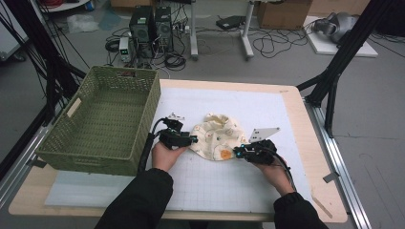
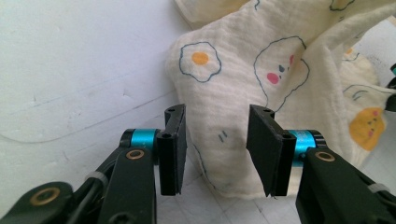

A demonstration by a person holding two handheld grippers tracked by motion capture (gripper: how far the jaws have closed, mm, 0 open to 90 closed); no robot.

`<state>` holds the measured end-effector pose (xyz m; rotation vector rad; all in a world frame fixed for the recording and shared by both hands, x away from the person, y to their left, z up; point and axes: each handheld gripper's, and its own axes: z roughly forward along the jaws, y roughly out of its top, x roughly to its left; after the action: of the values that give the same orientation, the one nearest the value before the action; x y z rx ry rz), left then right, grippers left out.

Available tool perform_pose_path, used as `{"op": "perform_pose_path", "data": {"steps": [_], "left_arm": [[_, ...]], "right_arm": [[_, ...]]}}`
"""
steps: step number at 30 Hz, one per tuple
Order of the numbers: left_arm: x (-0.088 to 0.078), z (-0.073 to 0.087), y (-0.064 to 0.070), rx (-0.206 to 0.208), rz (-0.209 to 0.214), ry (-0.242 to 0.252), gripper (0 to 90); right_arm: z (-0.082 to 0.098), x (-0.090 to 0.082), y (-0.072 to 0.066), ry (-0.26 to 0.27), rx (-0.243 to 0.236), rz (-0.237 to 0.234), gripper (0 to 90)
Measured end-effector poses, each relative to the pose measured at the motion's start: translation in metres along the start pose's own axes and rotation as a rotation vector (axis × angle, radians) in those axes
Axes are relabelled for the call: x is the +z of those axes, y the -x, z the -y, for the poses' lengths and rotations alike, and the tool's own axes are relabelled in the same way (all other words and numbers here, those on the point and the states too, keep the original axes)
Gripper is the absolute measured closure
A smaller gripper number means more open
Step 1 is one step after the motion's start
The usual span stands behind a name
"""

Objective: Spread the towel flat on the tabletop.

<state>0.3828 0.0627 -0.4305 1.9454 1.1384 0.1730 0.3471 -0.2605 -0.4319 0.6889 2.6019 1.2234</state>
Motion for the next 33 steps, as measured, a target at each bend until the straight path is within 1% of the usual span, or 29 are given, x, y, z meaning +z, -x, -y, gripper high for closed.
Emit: {"op": "perform_pose_path", "data": {"steps": [2, 4, 5, 8, 15, 18, 20, 21, 22, 23, 24, 26, 28, 29, 30, 31, 32, 33], "left_arm": [[-0.002, 0.001, 0.000, 0.007, -0.001, 0.000, 58.6], [-0.003, 0.003, 0.000, -0.006, 0.002, 0.014, 58.8], [-0.005, 0.005, 0.000, 0.003, -0.001, 0.007, 58.8], [-0.008, 0.010, -0.002, -0.005, 0.002, 0.010, 58.7], [-0.009, 0.018, 0.000, 0.018, 0.013, -0.004, 58.6], [-0.008, 0.019, 0.003, 0.016, 0.030, -0.004, 58.1], [-0.006, 0.019, 0.006, 0.026, 0.038, -0.003, 58.1], [-0.003, 0.020, 0.008, 0.032, 0.040, -0.008, 58.1], [-0.001, 0.020, 0.010, 0.039, 0.038, -0.018, 58.5], [0.002, 0.021, 0.011, 0.054, 0.026, -0.031, 59.5], [0.003, 0.022, 0.013, 0.069, 0.013, -0.023, 60.2], [0.003, 0.022, 0.014, 0.085, -0.002, -0.019, 65.0], [0.003, 0.023, 0.013, 0.093, -0.015, -0.018, 71.9], [0.003, 0.023, 0.013, 0.100, 0.000, -0.024, 77.9], [0.004, 0.023, 0.013, 0.101, 0.005, -0.022, 83.1], [0.004, 0.023, 0.014, 0.097, 0.018, -0.023, 86.2], [0.004, 0.023, 0.015, 0.100, 0.012, -0.022, 87.9], [0.003, 0.023, 0.016, 0.113, 0.006, -0.022, 88.4]], "right_arm": [[0.001, -0.004, -0.002, -0.003, 0.001, -0.008, 84.7], [0.002, -0.009, -0.002, 0.000, 0.001, -0.015, 84.8], [0.002, -0.011, -0.003, 0.002, 0.000, -0.017, 84.8], [0.003, -0.019, -0.006, -0.002, -0.008, -0.024, 84.7], [0.006, -0.039, -0.016, -0.003, -0.025, -0.032, 84.7], [0.008, -0.047, -0.020, -0.014, -0.033, -0.043, 84.8], [0.010, -0.050, -0.020, -0.027, -0.039, -0.050, 84.6], [0.012, -0.051, -0.020, -0.036, -0.036, -0.043, 83.4], [0.013, -0.051, -0.019, -0.040, -0.035, -0.032, 79.7], [0.016, -0.051, -0.016, -0.037, -0.023, -0.023, 76.7], [0.019, -0.050, -0.014, -0.034, -0.008, -0.029, 74.4], [0.025, -0.045, -0.010, -0.051, 0.001, -0.014, 66.1], [0.031, -0.039, -0.007, -0.060, 0.020, -0.015, 63.8], [0.033, -0.037, -0.005, -0.068, 0.026, -0.013, 63.8], [0.035, -0.034, -0.003, -0.072, 0.032, -0.016, 63.8], [0.037, -0.032, -0.002, -0.079, 0.039, -0.019, 64.4], [0.038, -0.030, 0.000, -0.086, 0.047, -0.024, 66.2], [0.037, -0.030, 0.001, -0.078, 0.050, -0.027, 70.5]]}}
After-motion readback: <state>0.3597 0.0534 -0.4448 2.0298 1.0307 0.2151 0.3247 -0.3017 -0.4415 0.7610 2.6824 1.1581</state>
